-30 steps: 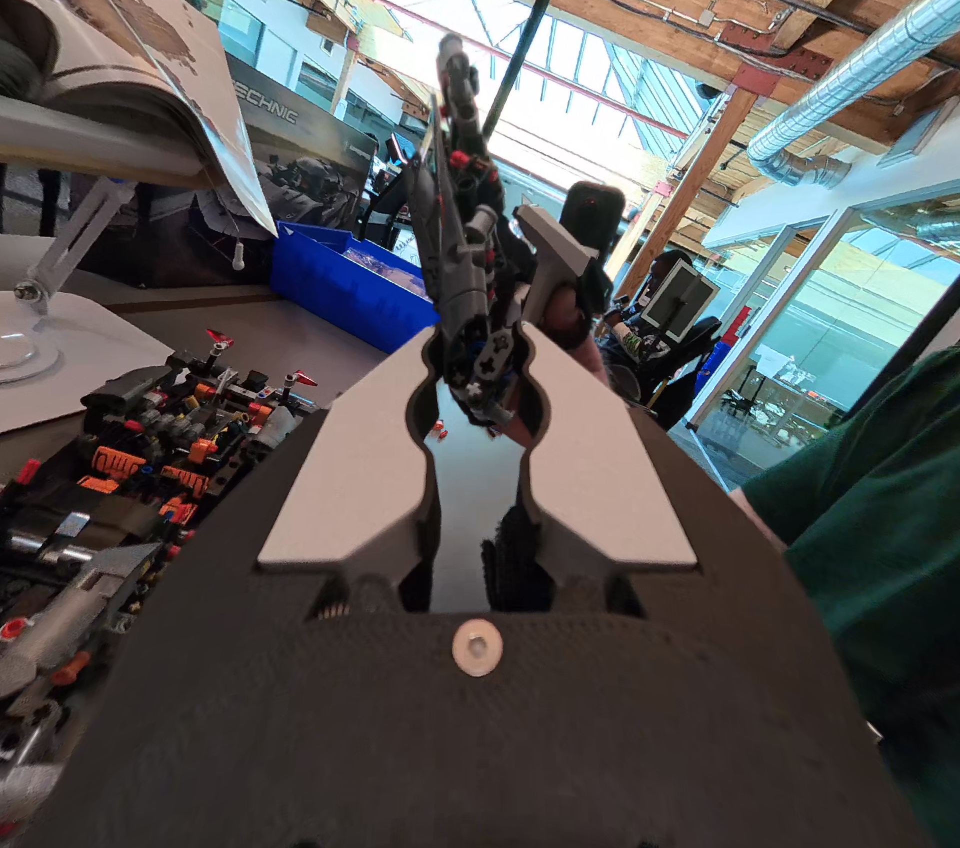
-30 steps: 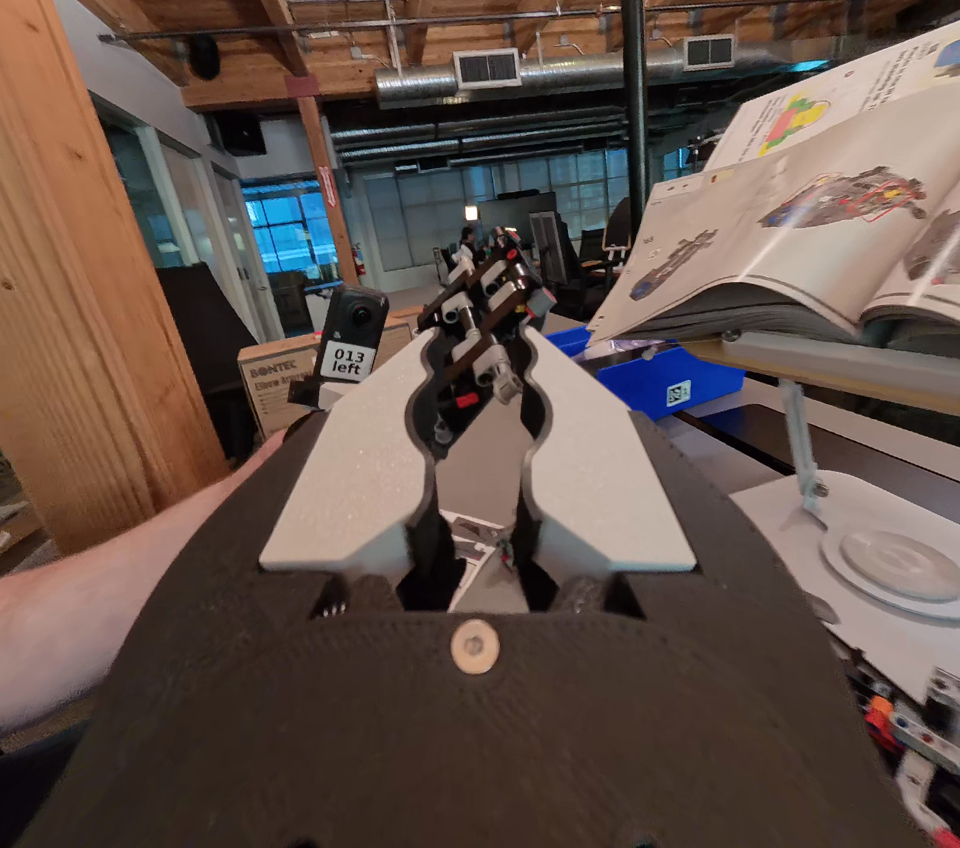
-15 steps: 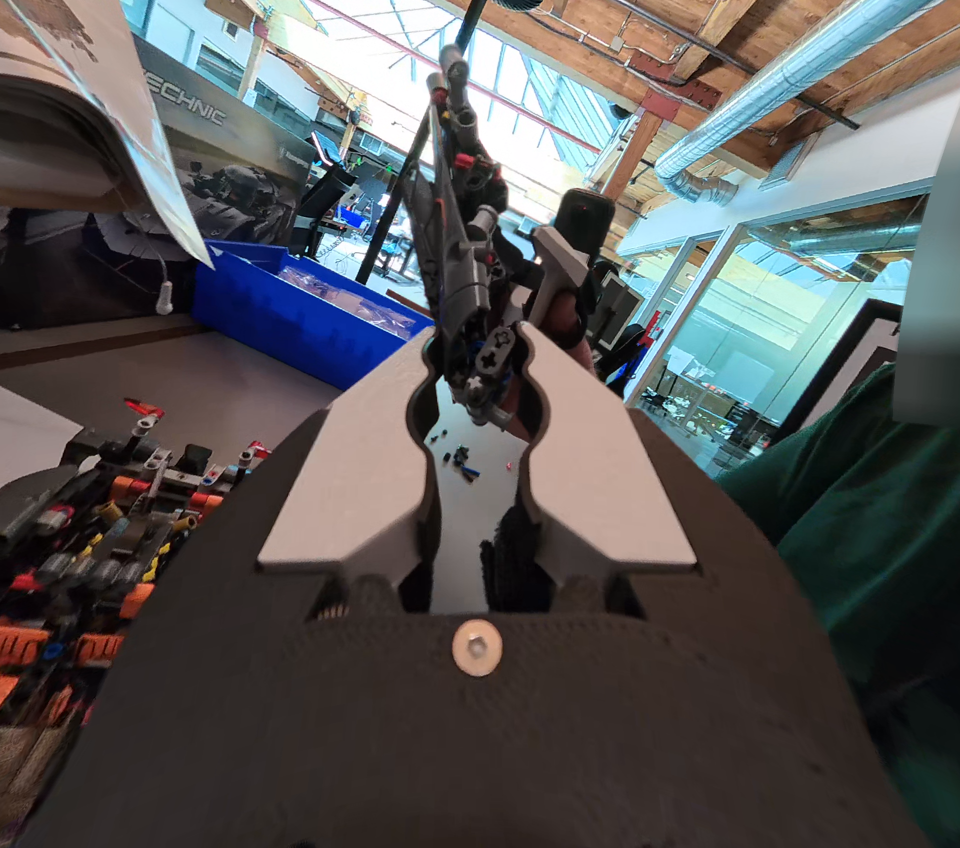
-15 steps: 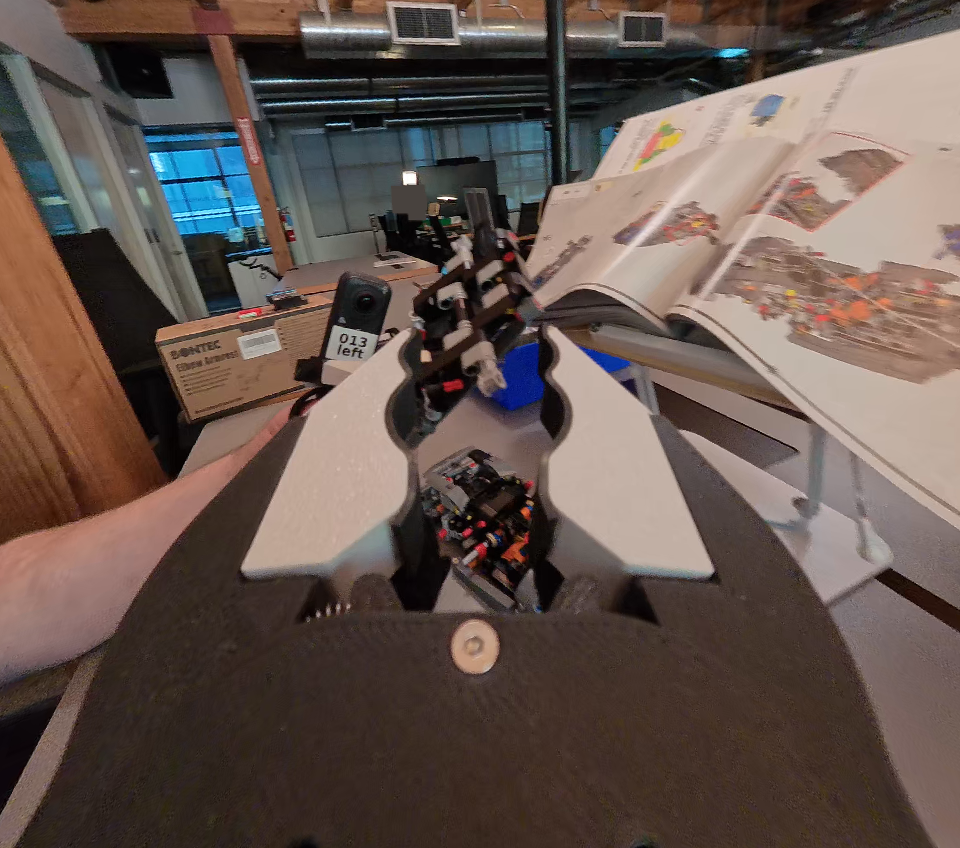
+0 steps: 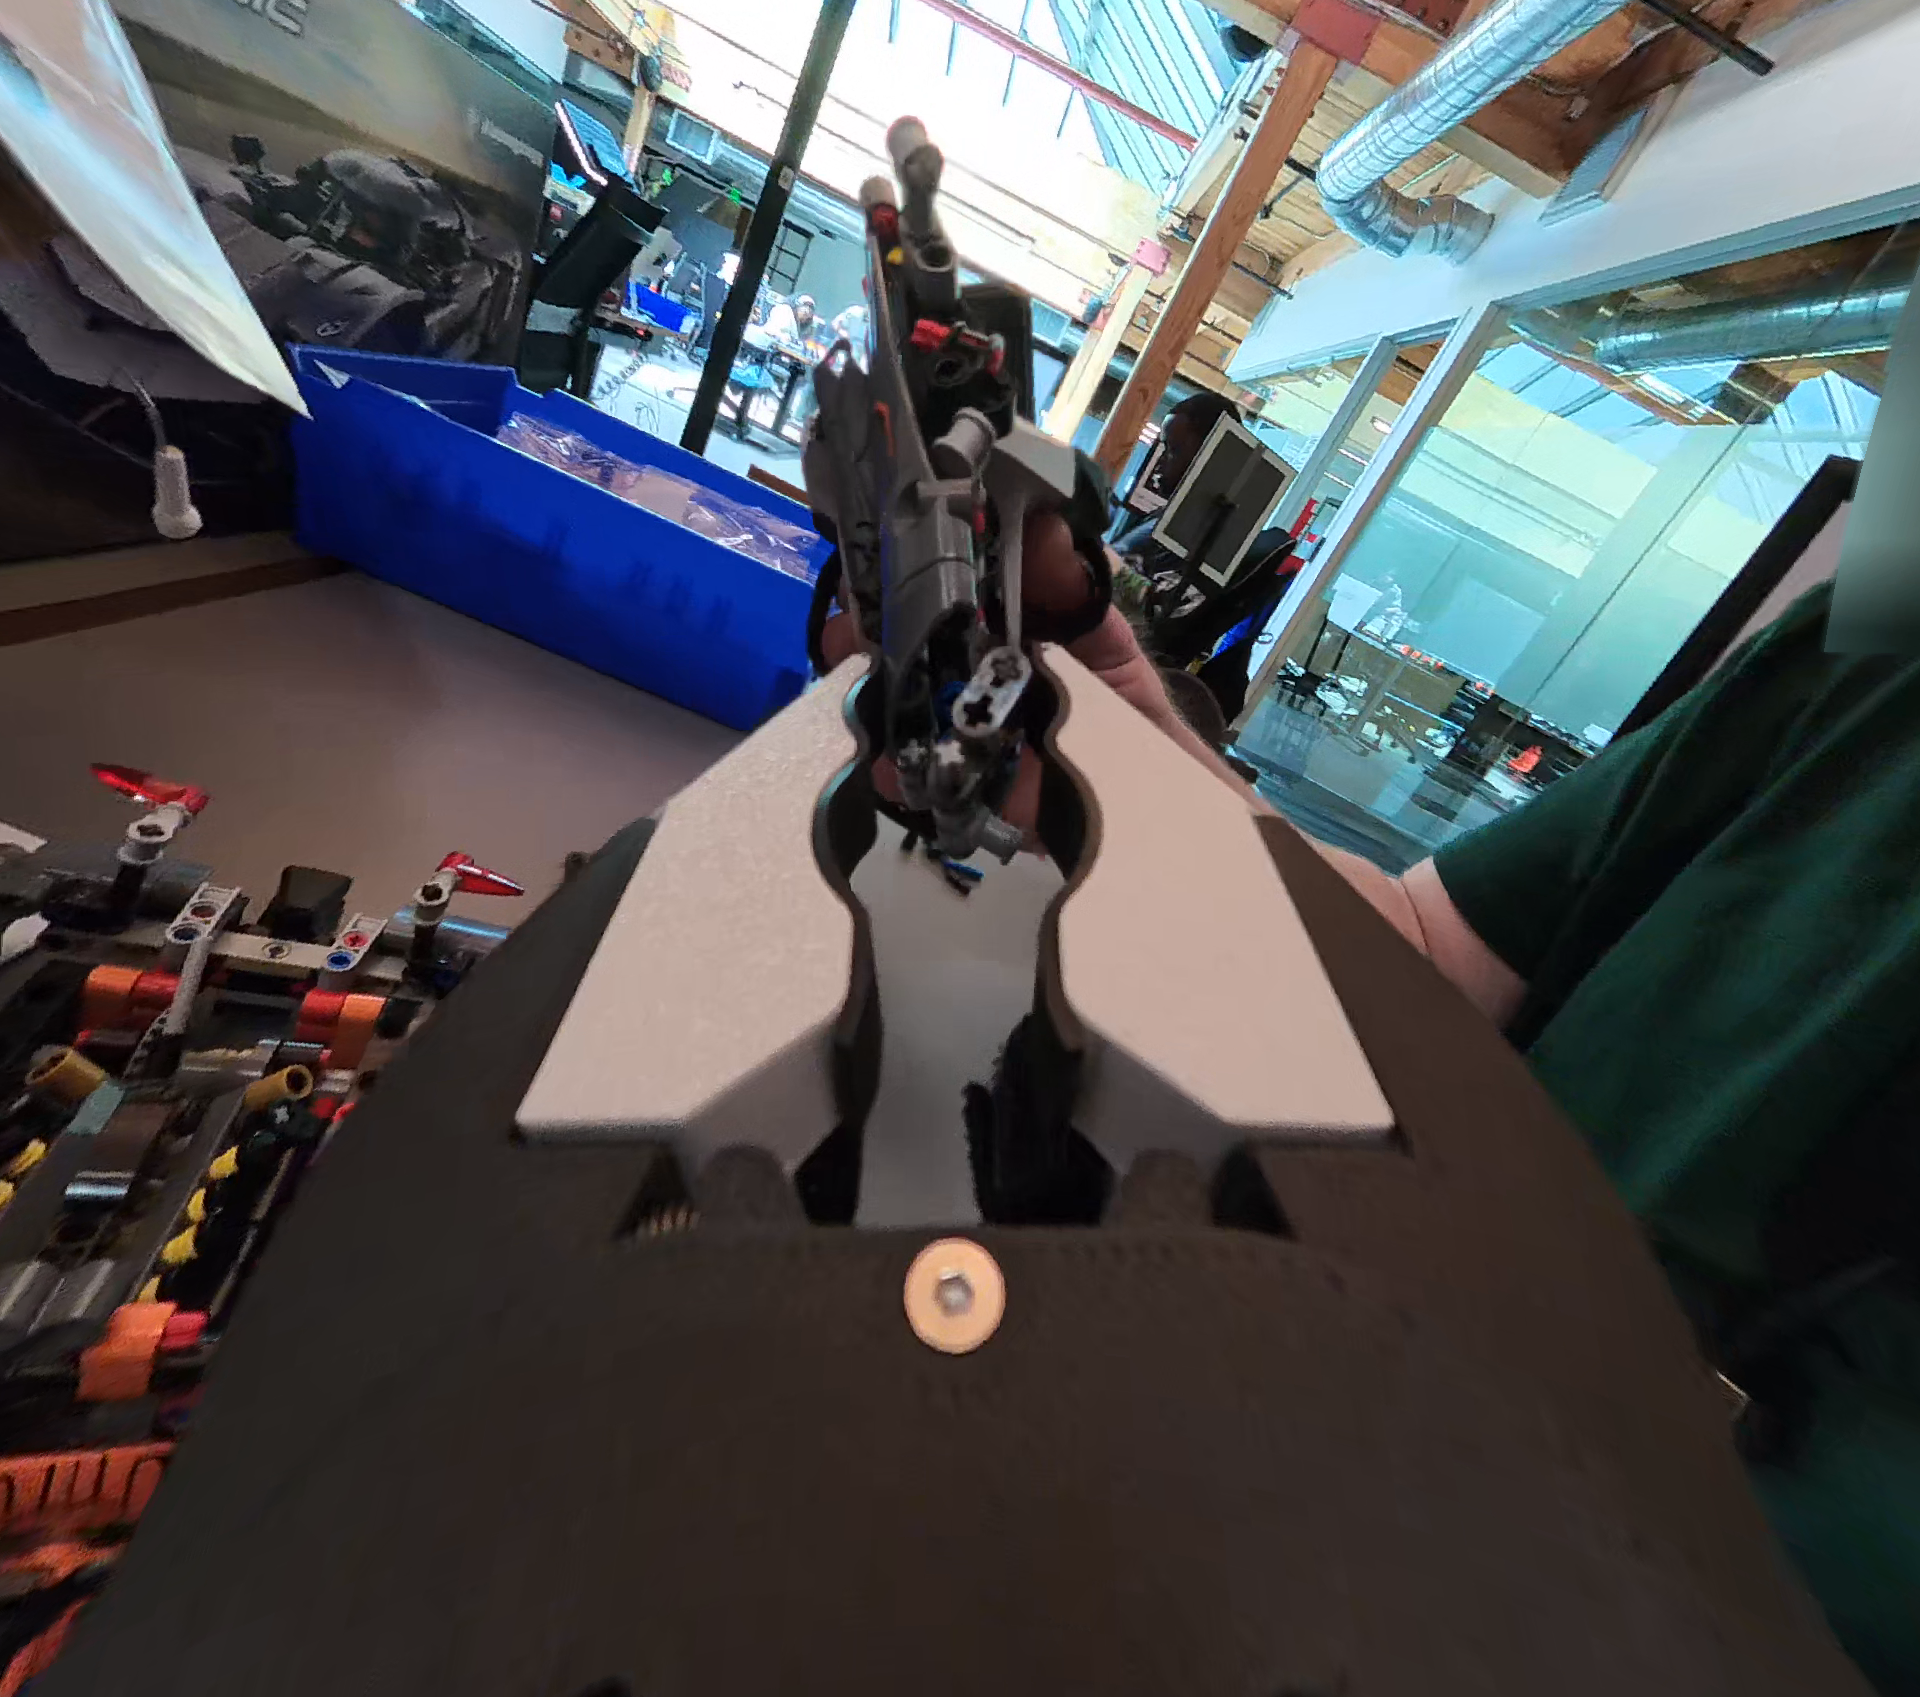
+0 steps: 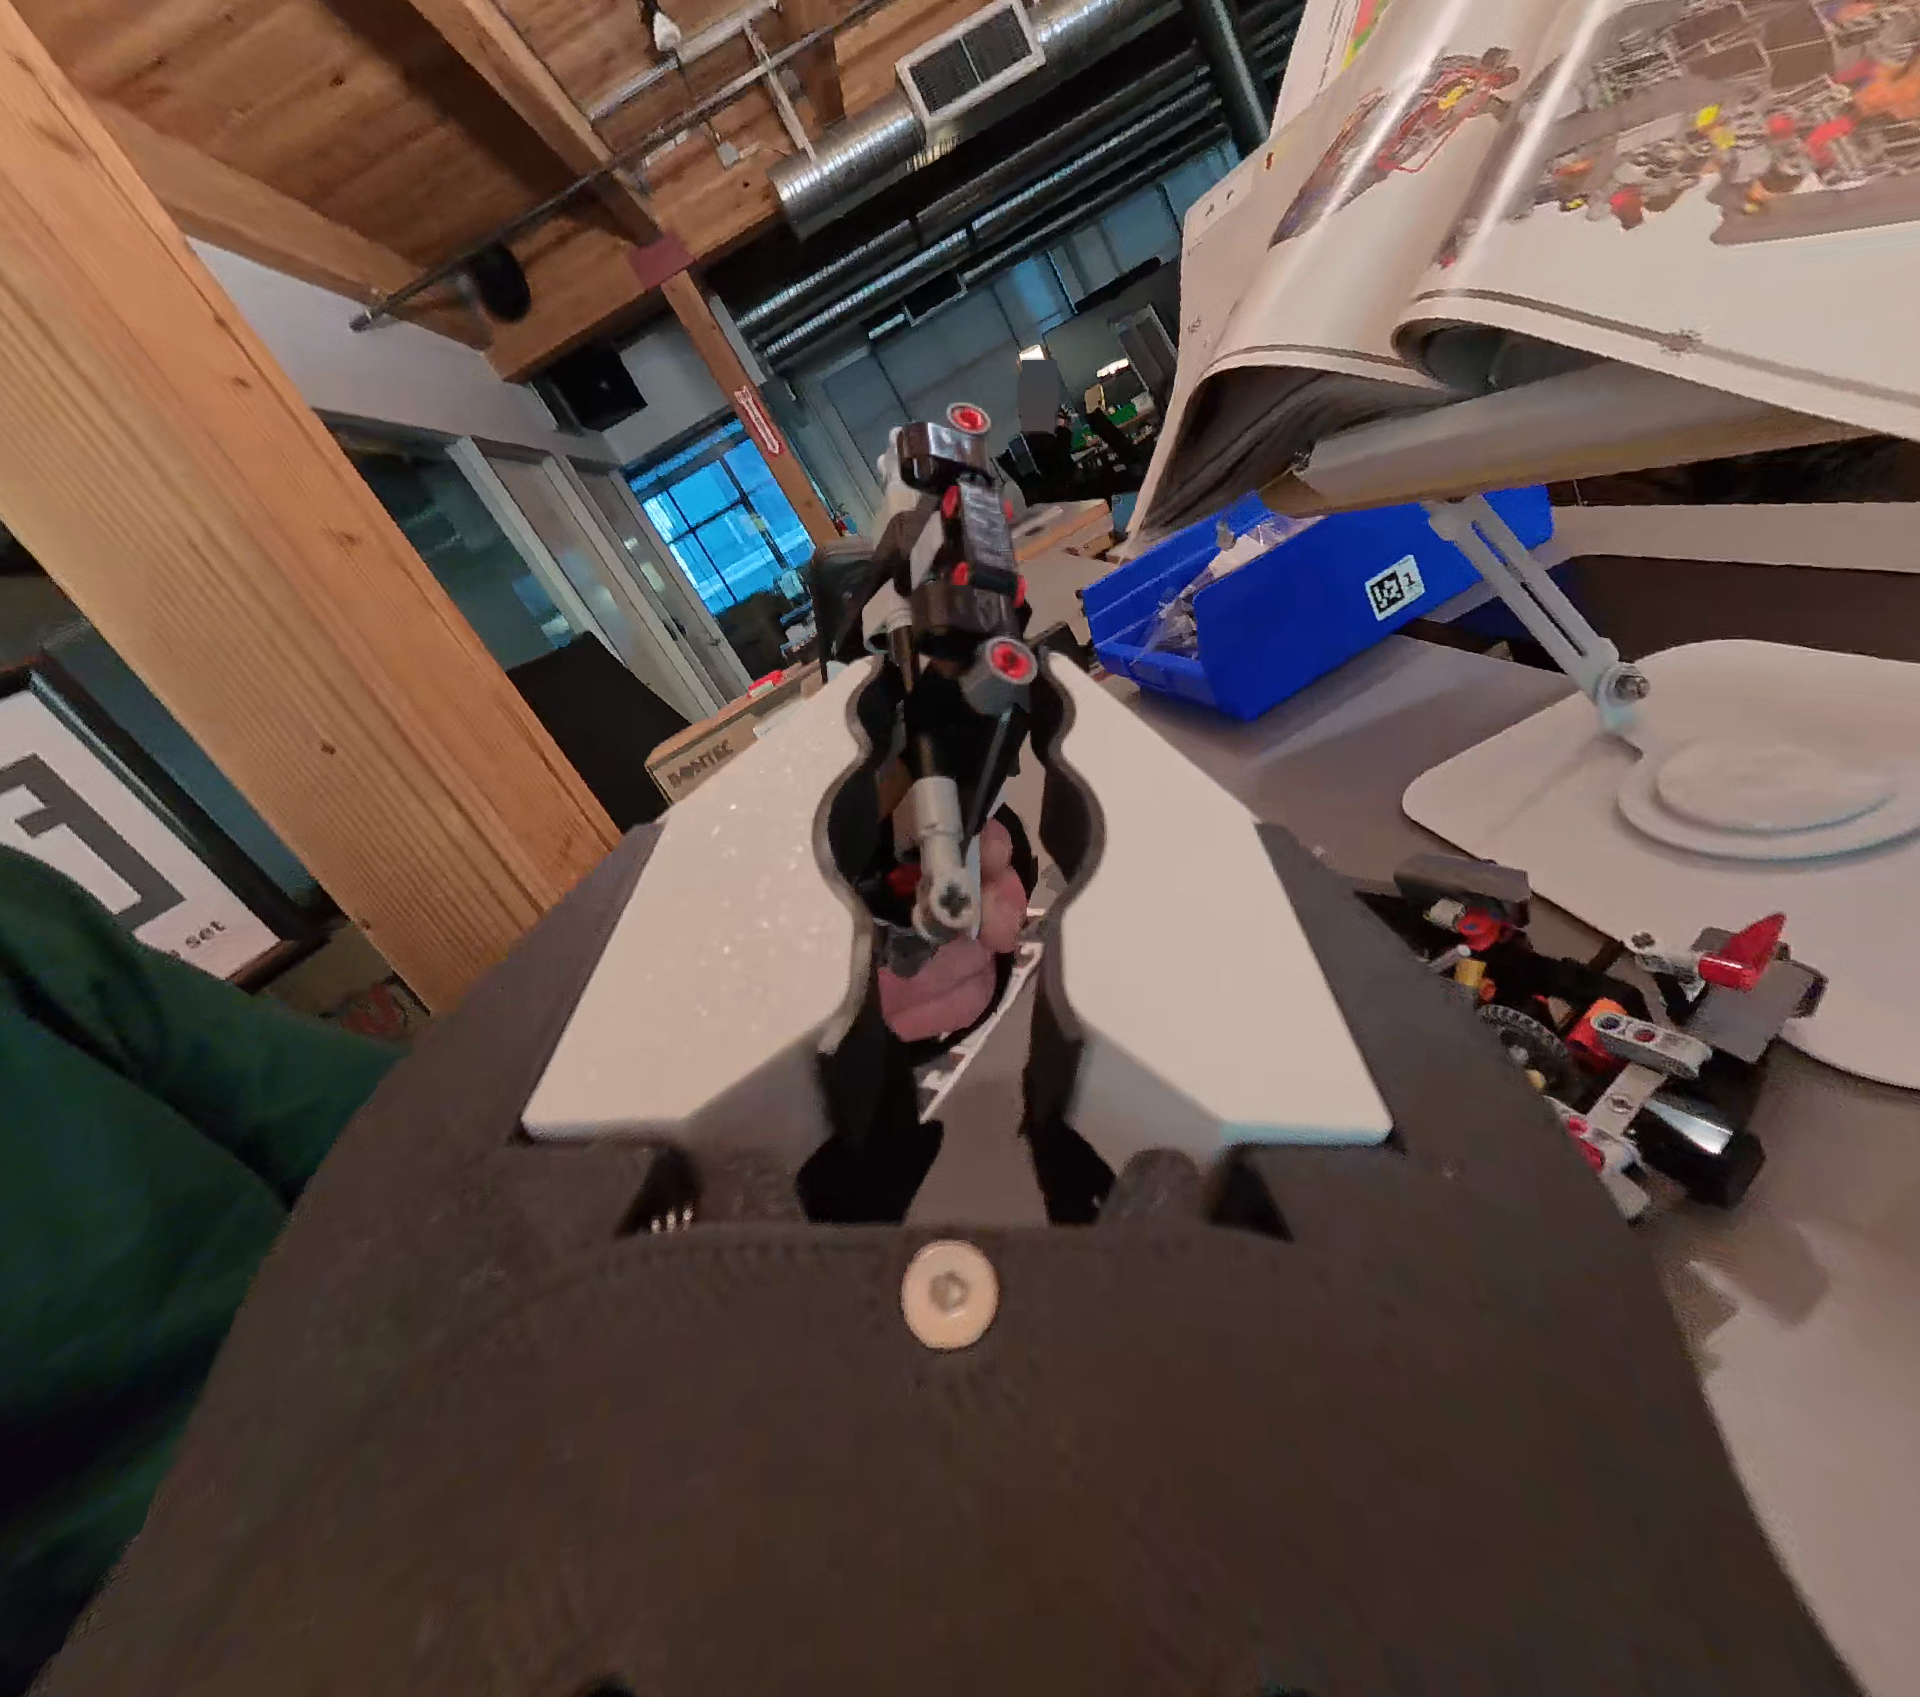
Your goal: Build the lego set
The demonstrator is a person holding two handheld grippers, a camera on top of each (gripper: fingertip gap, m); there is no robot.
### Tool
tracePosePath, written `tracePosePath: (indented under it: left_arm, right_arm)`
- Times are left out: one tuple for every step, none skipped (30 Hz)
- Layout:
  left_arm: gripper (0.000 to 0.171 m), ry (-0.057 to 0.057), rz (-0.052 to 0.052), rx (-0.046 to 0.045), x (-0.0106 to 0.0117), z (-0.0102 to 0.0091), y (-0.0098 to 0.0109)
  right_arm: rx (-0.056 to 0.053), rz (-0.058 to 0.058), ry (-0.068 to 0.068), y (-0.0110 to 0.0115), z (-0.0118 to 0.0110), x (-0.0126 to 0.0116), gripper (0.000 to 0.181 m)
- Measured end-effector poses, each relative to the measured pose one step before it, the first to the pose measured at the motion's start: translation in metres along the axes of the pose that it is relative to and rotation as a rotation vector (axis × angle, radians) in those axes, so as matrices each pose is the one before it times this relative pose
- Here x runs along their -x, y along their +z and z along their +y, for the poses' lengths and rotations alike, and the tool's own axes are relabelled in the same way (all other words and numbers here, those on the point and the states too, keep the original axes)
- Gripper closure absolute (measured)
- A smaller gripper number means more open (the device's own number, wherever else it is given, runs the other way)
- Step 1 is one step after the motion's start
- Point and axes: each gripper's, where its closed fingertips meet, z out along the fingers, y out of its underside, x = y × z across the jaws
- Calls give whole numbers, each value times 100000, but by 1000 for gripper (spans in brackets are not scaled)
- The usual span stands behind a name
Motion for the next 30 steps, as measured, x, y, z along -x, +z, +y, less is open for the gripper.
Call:
tracePosePath:
  left_arm:
    - [147, 1273, -647, -1914, 69, -142, -56]
    - [143, 1831, -1551, -1992, 115, -210, -73]
    - [137, 2422, -2334, -1058, 162, -151, -86]
    - [129, 3320, -2944, -792, 158, -202, -99]
    - [123, 4038, -2566, -18, 44, -172, -100]
    - [118, 5899, -4320, -66, 158, -211, -76]
    - [113, 8534, -4636, 737, 56, -68, -6]
    - [109, 9101, -5020, 2241, 34, 127, 109]
    - [107, 8310, -3853, 2410, -173, 121, 204]
    - [105, 7443, -4447, 2541, -91, 91, 301]
    - [101, 7918, -5908, 3009, 85, 146, 294]
    - [98, 9343, -5211, 3041, -31, 173, 259]
    - [95, 9825, -3603, 3113, -267, 197, 246]
    - [94, 8192, -3200, 2318, -221, 102, 230]
    - [94, 5921, -2186, 3067, -238, 252, 274]
    - [91, 4479, -2372, 2916, -130, 316, 271]
    - [94, 3943, -3357, 1280, 116, 145, 106]
    - [103, 2357, -3102, 679, 265, 70, -28]
    - [105, 1472, -1205, 1519, 98, 205, 40]
    - [105, 1468, -849, 1448, 27, 201, 74]
    - [106, 1347, -755, 81, -59, -14, 7]
    - [107, 20, -87, -218, -69, -84, -10]
    - [107, -757, 477, 357, -15, -2, -16]
    - [108, -425, 370, 134, 36, -10, -59]
    - [108, -388, 210, -525, 43, -50, -90]
    - [108, -1301, 618, -545, 32, 13, -53]
    - [108, -2810, 1464, -590, 28, 6, -71]
    - [109, -2822, 1953, -1281, 0, -90, -101]
    - [109, -2525, 1864, -823, 6, -34, -82]
    - [109, -2814, 1377, -433, 58, -2, -87]
  right_arm:
    - [-2732, -358, 2250, -105, -117, -235, 158]
    - [-2832, 22, 2881, -185, -194, -320, 158]
    - [-2971, -148, 3082, -240, -280, -316, 159]
    - [-2541, -415, 3896, -269, -280, -250, 159]
    - [-2079, -902, 3453, -275, -280, -130, 160]
    - [-2589, -502, 2108, -302, -366, -115, 160]
    - [-1996, 579, 2347, -285, -302, -253, 159]
    - [-1450, 922, 2332, -233, -222, -321, 160]
    - [-813, 277, 2381, -155, -97, -220, 159]
    - [-118, 534, 2624, -88, 58, -273, 159]
    - [-334, 1569, 2551, -69, 77, -376, 160]
    - [-16, 478, 1784, -19, 133, -200, 159]
    - [9, -465, 1846, 3, 161, -53, 159]
    - [-110, 282, 2167, 3, 166, -156, 159]
    - [-72, 185, 1472, 23, 154, -120, 160]
    - [-647, -53, 1198, -28, 63, -81, 159]
    - [-784, -94, 1640, -77, -3, -127, 160]
    - [-172, -150, 1408, -63, 28, -108, 159]
    - [-148, 323, 395, -42, -28, -138, 159]
    - [95, 466, 83, -28, -21, -123, 159]
    - [22, 108, 122, -23, -26, -53, 159]
    - [-255, -277, 51, -39, -27, 25, 159]
    - [59, -158, -150, -12, 18, -4, 158]
    - [436, -188, -623, 33, 48, 32, 158]
    - [574, -154, -1000, 70, 60, 76, 157]
    - [649, -239, -1103, 60, 28, 122, 156]
    - [914, 392, -2044, 54, 40, 50, 155]
    - [864, 564, -2439, 42, 13, 35, 155]
    - [803, 821, -3575, 45, -20, 56, 153]
    - [1098, 1634, -5580, 71, 64, 62, 153]
